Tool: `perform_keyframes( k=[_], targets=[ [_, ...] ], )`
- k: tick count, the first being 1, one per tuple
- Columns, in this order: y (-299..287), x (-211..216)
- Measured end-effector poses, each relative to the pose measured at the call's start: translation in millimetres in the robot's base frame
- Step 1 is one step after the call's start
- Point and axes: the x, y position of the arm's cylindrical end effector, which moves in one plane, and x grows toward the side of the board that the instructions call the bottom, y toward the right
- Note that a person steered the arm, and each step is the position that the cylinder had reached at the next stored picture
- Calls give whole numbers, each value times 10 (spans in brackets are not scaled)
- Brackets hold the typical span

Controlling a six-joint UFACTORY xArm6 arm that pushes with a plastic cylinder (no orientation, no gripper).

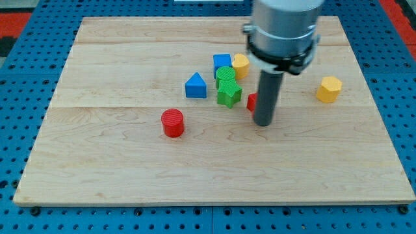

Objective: Move the red star closer to the yellow hexagon

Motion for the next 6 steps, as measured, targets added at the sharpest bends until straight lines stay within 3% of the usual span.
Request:
perform_keyframes(
  k=[1, 2, 3, 4, 5, 6],
  targets=[
    [-338, 363],
    [-627, 239],
    [-371, 74],
    [-558, -111],
    [290, -138],
    [538, -204]
  ],
)
